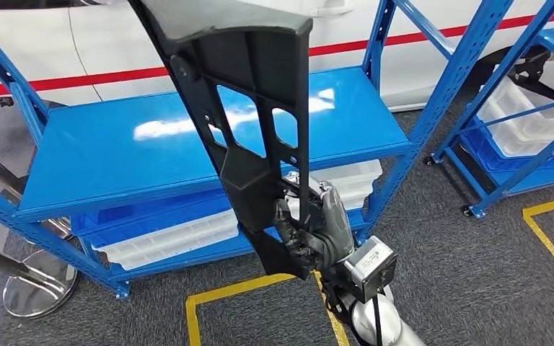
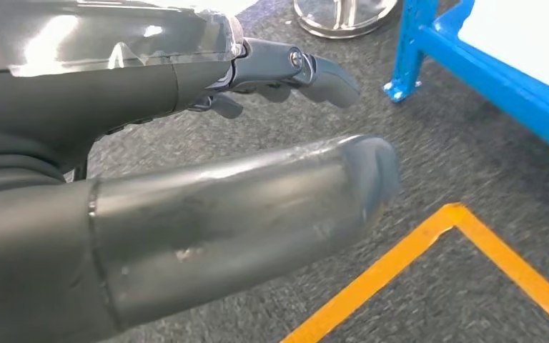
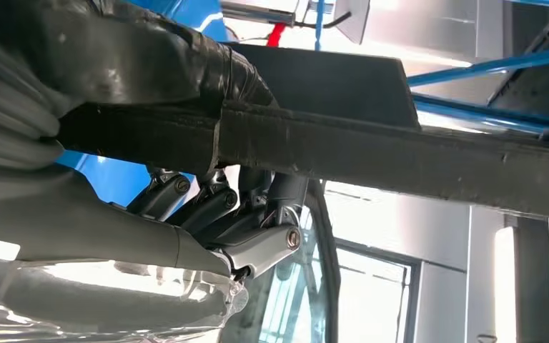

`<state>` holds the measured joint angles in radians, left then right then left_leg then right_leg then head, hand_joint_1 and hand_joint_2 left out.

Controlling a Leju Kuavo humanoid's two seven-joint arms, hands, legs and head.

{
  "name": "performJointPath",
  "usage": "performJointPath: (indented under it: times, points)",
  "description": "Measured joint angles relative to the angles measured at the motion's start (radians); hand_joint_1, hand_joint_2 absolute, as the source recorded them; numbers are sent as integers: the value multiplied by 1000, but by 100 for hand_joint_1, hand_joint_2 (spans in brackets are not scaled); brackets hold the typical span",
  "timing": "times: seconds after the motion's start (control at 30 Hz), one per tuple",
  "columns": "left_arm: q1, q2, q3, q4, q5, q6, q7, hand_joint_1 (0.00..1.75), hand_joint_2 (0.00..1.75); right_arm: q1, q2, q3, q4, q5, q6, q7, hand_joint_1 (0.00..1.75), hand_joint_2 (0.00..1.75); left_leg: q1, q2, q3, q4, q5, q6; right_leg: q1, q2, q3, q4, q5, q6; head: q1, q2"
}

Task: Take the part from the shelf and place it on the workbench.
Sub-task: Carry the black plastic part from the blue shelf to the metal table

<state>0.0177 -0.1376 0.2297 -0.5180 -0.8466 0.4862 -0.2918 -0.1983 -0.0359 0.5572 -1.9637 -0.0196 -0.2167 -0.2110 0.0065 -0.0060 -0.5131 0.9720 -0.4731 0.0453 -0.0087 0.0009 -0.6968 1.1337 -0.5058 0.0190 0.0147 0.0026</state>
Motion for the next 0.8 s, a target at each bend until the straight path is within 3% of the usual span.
performJointPath:
  times: [0.03, 0.07, 0.1, 0.13, 0.2, 0.23, 0.3, 0.33, 0.4, 0.47, 0.57, 0.6, 0.63, 0.67, 0.73, 0.8]
  points:
    - [-31, -8, 15, 38, -23, -4, 13, 0, 0, -1, 0, 0, 1, -4, 0, -1, 175, 175, 0, 1, -15, 1, 11, 2, -2, 0, -18, 65, -46, 5, 0, 0]
    - [-57, -15, 22, 70, -54, -25, 33, 0, 0, -2, -1, 0, 2, -7, 0, -1, 175, 175, 0, 3, -32, 4, 23, 1, -4, 0, -31, 127, -73, 10, 0, 0]
    - [-78, -18, 22, 93, -88, -67, 56, 0, 0, -3, -1, 0, 3, -9, 3, -1, 175, 175, 1, 5, -48, 6, 33, -1, -7, 0, -33, 167, -74, 13, 0, 0]
    - [-96, -17, 17, 112, -117, -120, 81, 0, 0, -3, -2, 0, 4, -13, 10, 0, 175, 175, 1, 6, -65, 10, 42, -4, -9, -1, -21, 180, -53, 16, 0, 0]
    - [-131, -13, 10, 139, -137, -207, 129, 0, 0, -3, -3, 3, 4, -36, 33, 0, 175, 175, 4, 8, -96, 22, 56, -13, -15, -2, 56, 103, 6, 19, 0, 0]
    - [-148, -11, 10, 152, -132, -229, 149, 0, 0, -5, -4, 7, 4, -53, 42, 1, 175, 175, 4, 10, -108, 31, 61, -18, -13, -9, 109, 30, 12, 18, 0, 0]
    - [-178, -4, 13, 178, -111, -247, 167, 0, 0, -6, -6, 17, 3, -90, 41, 2, 175, 175, 2, 15, -122, 44, 70, -29, -7, -23, 185, -86, -16, 3, 0, 0]
    - [-188, 1, 16, 190, -98, -254, 165, 0, 0, -3, -8, 20, 2, -103, 34, 2, 175, 175, 2, 19, -124, 46, 74, -35, -3, -27, 197, -111, -30, -7, 0, 0]
    - [-191, 11, 28, 209, -70, -271, 155, 0, 0, 19, -17, 23, 1, -115, 19, -7, 175, 175, 6, 27, -123, 47, 78, -47, -1, -17, 193, -117, -25, -28, 0, 0]
    - [-183, 17, 41, 221, -46, -286, 150, 0, 0, 53, -28, 22, 0, -116, 14, -18, 175, 175, 9, 27, -140, 86, 39, -58, -2, -6, 184, -120, -10, -47, 0, 0]
    - [-168, 18, 60, 240, -8, -320, 148, 0, 0, 119, -36, 7, -3, -91, 11, -31, 175, 175, 9, 17, -210, 273, -76, -64, 1, 10, 162, -118, 7, -59, 0, 0]
    - [-159, 18, 71, 245, 9, -337, 145, 0, 0, 153, -38, -6, -4, -70, 8, -40, 175, 175, 9, 16, -222, 320, -93, -63, 4, 17, 157, -116, 10, -60, 0, 0]
    - [-147, 19, 82, 250, 26, -358, 139, 0, 0, 191, -39, -23, -4, -48, 5, -49, 175, 175, 9, 15, -218, 334, -91, -60, 7, 24, 153, -114, 11, -60, 0, 0]
    - [-132, 22, 94, 254, 43, -382, 129, 0, 0, 232, -40, -43, -4, -25, 0, -60, 175, 175, 7, 11, -192, 304, -71, -55, 10, 33, 151, -112, 12, -60, 0, 0]
    - [-97, 37, 118, 260, 69, -434, 93, 0, 0, 309, -40, -88, -4, 13, -13, -87, 175, 175, 5, -22, -105, 167, -21, -35, 14, 53, 149, -110, 12, -59, 0, 0]
    - [-57, 56, 141, 266, 79, -461, 57, 0, 0, 375, -39, -132, -4, 36, -26, -109, 175, 175, 4, -61, -45, 64, -2, -23, 11, 75, 145, -109, 14, -53, 0, 0]
